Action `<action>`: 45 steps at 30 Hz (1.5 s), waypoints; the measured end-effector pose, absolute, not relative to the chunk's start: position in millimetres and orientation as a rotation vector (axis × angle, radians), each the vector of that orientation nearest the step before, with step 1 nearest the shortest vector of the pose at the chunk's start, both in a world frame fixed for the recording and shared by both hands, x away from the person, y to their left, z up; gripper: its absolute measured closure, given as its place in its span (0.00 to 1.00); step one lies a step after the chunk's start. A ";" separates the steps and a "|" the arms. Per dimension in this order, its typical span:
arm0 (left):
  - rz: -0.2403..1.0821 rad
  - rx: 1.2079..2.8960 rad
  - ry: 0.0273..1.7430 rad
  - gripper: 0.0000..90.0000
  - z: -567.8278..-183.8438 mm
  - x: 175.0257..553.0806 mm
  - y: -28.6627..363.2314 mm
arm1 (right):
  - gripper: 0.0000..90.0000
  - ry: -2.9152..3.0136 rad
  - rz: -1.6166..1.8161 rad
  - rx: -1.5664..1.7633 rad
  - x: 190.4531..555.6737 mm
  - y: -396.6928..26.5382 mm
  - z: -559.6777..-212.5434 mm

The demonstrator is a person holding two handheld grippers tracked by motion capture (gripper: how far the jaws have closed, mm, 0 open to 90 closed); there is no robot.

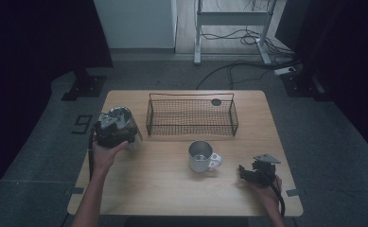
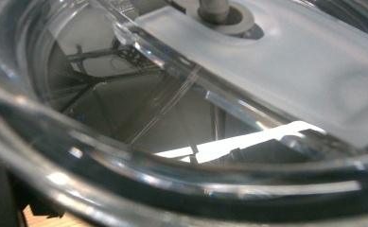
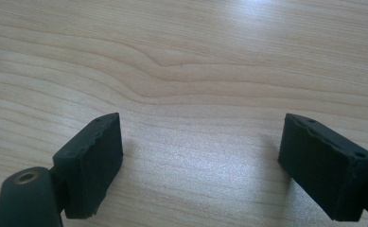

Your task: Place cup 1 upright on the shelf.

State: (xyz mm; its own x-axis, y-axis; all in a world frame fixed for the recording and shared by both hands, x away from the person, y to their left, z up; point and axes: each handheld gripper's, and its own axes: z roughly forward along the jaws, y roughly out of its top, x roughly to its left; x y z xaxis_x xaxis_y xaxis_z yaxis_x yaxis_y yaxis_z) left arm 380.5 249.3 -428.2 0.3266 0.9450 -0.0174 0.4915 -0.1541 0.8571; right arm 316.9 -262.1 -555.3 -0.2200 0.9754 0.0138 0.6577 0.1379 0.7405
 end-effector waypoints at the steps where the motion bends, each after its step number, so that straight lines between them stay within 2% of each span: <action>1: 0.707 1.782 1.280 0.04 -427.4 380.3 248.6 | 0.16 1.942 0.873 1.562 316.9 -262.1 -555.3; 45: 0.680 1.781 1.220 0.04 -393.0 387.3 220.9 | 0.16 1.942 0.872 1.562 316.9 -262.1 -555.2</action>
State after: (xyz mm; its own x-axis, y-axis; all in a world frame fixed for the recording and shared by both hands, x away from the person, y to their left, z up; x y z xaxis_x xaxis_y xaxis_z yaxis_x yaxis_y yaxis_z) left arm 387.3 220.9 -393.0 0.3758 0.9263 -0.0276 0.4639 -0.1623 0.8709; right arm 316.9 -262.1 -555.2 -0.2198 0.9755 0.0133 0.6580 0.1381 0.7403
